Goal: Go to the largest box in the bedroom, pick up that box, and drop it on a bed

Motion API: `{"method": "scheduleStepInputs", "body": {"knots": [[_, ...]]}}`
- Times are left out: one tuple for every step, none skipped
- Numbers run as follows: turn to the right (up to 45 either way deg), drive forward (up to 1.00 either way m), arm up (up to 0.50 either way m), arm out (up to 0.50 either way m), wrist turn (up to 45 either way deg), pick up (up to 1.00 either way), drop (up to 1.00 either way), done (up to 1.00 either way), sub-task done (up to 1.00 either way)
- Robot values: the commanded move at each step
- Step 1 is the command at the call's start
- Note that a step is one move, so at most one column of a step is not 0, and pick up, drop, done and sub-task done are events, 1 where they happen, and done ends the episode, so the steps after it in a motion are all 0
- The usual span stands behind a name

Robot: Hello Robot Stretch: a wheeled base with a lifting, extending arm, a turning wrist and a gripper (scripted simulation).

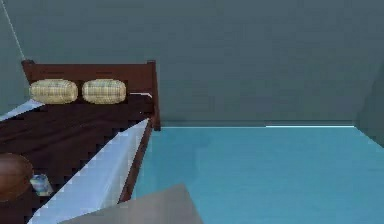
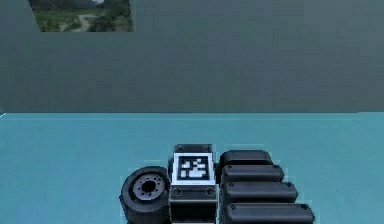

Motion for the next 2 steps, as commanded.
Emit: {"method": "scheduleStepInputs", "body": {"knots": [[0.0,1.00,0.00,0.00,0.0,0.00,0.00,0.00,0.00],[3.0,0.00,0.00,0.00,0.0,0.00,0.00,0.00,0.00]]}}
